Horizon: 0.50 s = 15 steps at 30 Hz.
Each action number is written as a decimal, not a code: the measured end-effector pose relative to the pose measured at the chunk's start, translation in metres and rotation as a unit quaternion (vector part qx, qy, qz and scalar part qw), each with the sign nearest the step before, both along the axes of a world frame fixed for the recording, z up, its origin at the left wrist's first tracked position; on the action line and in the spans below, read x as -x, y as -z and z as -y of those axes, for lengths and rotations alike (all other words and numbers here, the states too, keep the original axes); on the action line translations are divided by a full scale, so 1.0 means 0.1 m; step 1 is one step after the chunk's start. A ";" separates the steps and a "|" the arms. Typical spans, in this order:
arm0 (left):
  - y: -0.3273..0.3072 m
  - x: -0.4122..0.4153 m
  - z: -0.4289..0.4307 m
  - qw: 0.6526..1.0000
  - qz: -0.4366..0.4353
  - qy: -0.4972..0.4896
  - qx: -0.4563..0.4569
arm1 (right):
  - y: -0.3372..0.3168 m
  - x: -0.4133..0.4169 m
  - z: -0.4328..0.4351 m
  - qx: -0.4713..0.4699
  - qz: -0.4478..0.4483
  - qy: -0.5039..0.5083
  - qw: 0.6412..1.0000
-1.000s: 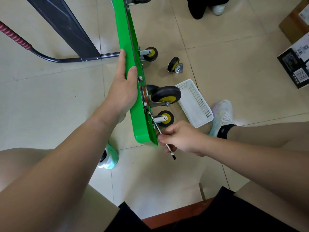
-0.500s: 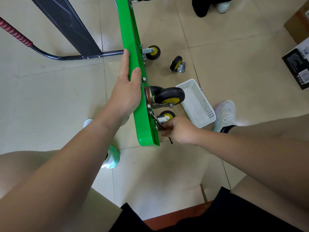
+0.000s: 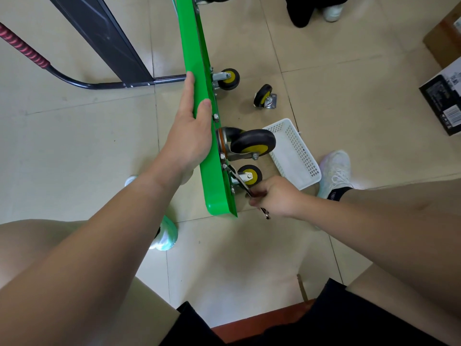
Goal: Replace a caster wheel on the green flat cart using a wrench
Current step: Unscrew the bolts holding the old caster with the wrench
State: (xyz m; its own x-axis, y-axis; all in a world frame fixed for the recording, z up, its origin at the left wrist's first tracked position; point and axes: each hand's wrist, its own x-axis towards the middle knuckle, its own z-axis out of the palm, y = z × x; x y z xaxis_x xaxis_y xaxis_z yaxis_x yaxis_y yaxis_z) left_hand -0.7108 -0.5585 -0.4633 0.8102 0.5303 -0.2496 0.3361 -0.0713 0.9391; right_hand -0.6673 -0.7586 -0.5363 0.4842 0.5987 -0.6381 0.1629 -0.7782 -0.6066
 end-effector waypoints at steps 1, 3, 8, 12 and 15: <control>0.00 0.00 0.00 1.000 -0.002 -0.001 0.005 | -0.03 0.03 0.02 0.005 -0.006 -0.001 1.000; 0.00 0.00 0.00 1.000 -0.007 -0.003 0.010 | -0.08 0.08 0.07 0.007 -0.018 0.002 1.000; -0.02 0.00 0.01 1.000 -0.007 -0.003 0.009 | -0.22 0.18 0.12 -0.032 -0.090 0.056 0.994; -0.01 0.00 0.01 1.000 -0.005 -0.005 0.008 | -0.32 0.21 0.09 -0.043 -0.127 0.067 0.989; 0.00 0.00 -0.01 1.000 -0.006 -0.004 0.009 | -0.37 0.24 0.06 -0.043 -0.144 0.071 0.986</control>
State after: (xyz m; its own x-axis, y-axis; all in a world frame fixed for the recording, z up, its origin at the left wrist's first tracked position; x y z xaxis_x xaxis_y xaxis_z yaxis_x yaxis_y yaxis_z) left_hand -0.7106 -0.5576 -0.4633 0.8025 0.5323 -0.2696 0.3481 -0.0507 0.9361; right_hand -0.6913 -0.7646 -0.4993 0.3729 0.5953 -0.7117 -0.1330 -0.7248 -0.6760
